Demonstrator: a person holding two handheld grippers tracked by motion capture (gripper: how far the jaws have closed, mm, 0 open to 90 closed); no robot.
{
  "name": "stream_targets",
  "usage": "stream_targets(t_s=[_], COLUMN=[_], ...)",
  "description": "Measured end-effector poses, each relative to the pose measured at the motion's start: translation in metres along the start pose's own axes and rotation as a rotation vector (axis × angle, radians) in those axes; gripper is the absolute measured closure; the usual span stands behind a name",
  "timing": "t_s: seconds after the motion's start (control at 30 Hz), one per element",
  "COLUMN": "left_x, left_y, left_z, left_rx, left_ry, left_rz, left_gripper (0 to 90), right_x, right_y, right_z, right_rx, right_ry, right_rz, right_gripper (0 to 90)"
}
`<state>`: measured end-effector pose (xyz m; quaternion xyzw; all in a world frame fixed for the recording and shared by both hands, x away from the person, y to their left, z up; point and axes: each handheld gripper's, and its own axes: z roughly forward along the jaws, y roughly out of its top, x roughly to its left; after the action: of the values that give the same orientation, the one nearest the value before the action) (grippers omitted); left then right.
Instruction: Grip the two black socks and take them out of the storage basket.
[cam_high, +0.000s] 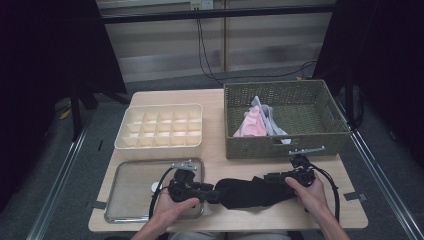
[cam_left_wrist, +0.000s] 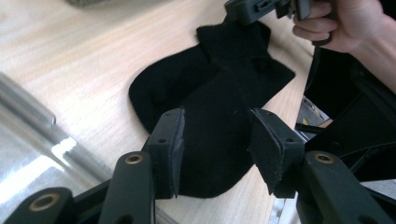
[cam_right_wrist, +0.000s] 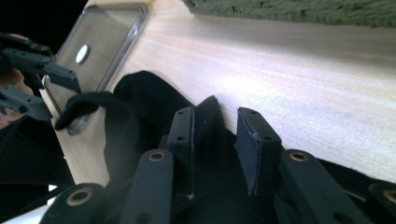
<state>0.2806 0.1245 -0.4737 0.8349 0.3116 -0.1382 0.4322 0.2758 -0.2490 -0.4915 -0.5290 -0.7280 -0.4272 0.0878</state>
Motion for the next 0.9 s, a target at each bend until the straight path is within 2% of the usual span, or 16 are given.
stream_targets(t_s=[0.07,0.13,0.17,0.27,0.33,0.43,0.5,0.67,0.73,0.77,0.8,0.83,0.9], left_x=[0.001,0.001,-0.001,-0.004,-0.003,-0.004,-0.003,-0.005,-0.005,-0.006,-0.007,-0.007,-0.009], left_y=[-0.001,-0.001,-0.001,-0.001,0.0,0.001,0.001,0.002,0.002,0.001,0.001,0.001,0.0], left_z=[0.001,0.0,0.0,0.004,0.006,0.007,0.01,0.017,0.019,0.021,0.023,0.024,0.027], left_rx=[-0.002,-0.001,0.005,0.021,0.029,0.034,0.036,0.058,0.075,0.085,0.096,0.109,0.123], left_ry=[0.017,0.007,-0.009,-0.007,0.002,0.021,0.014,0.028,0.031,0.059,0.043,0.058,0.05], left_rz=[-0.017,-0.019,-0.019,-0.011,-0.012,-0.015,-0.027,0.006,0.018,0.025,0.036,0.049,0.059], left_gripper=[57.3,51.7,47.7,40.6,35.5,34.7,33.9,37.3,47.9,50.3,53.6,59.0,61.8], right_x=[0.001,0.002,0.002,0.003,0.005,0.011,0.013,0.022,0.024,0.024,0.023,0.023,0.023], right_y=[-0.001,-0.001,-0.001,-0.002,-0.002,-0.001,-0.002,-0.005,-0.006,-0.007,-0.007,-0.008,-0.008], right_z=[0.002,0.003,0.003,0.003,0.001,-0.007,-0.011,-0.024,-0.025,-0.025,-0.024,-0.023,-0.023], right_rx=[0.015,0.024,0.028,0.04,0.031,0.003,-0.014,-0.046,-0.047,-0.049,-0.048,-0.047,-0.045], right_ry=[-0.004,-0.004,-0.001,-0.013,0.001,0.019,0.025,0.048,0.048,0.049,0.054,0.056,0.056], right_rz=[-0.001,-0.003,-0.005,-0.013,-0.01,-0.015,-0.016,-0.023,-0.021,-0.021,-0.02,-0.018,-0.018], right_gripper=[67.6,69.7,72.1,83.6,85.0,85.6,85.8,85.8,85.8,85.8,85.8,85.7,85.7])
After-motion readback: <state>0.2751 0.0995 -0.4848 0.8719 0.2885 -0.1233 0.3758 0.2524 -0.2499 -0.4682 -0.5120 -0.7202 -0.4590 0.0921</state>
